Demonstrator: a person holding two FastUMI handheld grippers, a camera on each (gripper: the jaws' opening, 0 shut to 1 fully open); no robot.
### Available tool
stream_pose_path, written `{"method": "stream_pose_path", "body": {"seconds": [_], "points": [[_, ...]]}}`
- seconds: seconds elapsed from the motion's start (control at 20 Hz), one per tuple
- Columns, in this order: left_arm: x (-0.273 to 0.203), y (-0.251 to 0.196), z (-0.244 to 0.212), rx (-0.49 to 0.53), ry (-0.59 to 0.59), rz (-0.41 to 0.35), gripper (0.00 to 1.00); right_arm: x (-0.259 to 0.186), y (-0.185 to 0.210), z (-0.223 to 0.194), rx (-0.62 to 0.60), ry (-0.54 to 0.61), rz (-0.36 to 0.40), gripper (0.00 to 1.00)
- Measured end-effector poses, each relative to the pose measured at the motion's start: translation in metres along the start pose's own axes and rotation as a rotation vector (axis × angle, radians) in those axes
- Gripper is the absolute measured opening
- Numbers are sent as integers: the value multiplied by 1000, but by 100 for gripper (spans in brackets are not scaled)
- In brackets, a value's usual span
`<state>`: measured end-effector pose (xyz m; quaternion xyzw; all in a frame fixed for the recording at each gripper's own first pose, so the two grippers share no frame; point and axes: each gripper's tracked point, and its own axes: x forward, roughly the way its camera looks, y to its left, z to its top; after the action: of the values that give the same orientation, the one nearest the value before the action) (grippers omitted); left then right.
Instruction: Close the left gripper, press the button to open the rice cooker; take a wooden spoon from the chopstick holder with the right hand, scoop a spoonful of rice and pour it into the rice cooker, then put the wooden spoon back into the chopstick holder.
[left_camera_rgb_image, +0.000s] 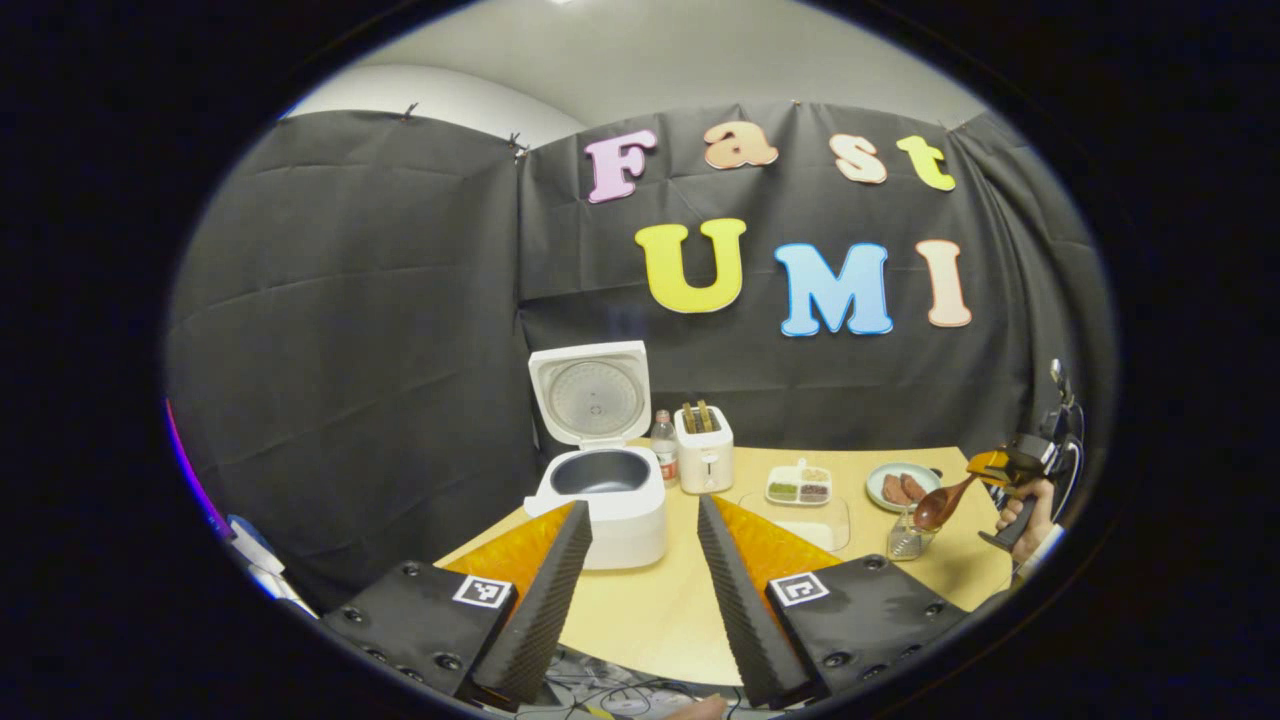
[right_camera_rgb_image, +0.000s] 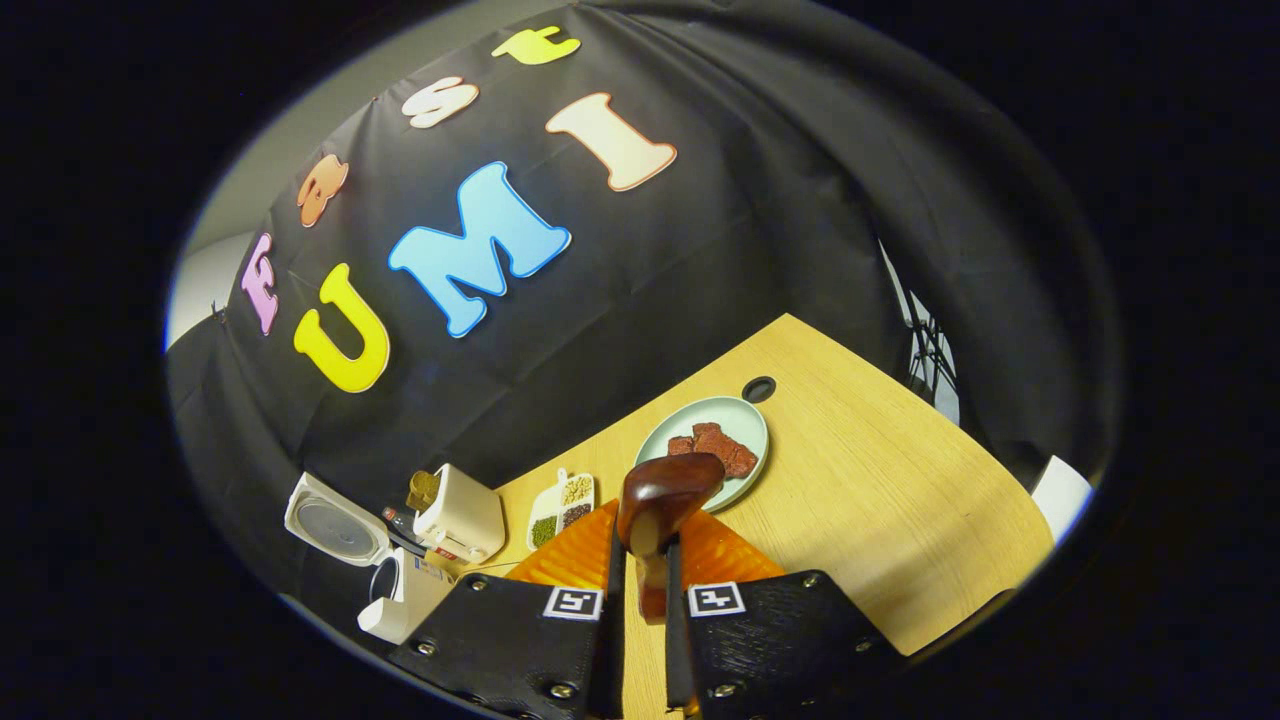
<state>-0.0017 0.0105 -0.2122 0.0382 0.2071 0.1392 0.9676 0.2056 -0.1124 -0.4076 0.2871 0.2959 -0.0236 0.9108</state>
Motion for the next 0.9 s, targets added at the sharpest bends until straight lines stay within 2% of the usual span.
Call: {"method": "stream_pose_path", "body": {"seconds": [0.3, 0.5, 0.7, 0.9], "points": [[-3, 9, 8, -47, -26, -17, 79, -47, 35, -7, -64, -11, 35, 17], [5, 21, 16, -79, -51, -54, 79, -89, 70, -16, -122, -32, 39, 17], [16, 60, 20, -122, -69, -79, 79, -116, 121, -27, -151, -59, 41, 17], [29, 107, 20, -149, -67, -102, 79, -114, 174, -48, -178, -72, 32, 17]]}}
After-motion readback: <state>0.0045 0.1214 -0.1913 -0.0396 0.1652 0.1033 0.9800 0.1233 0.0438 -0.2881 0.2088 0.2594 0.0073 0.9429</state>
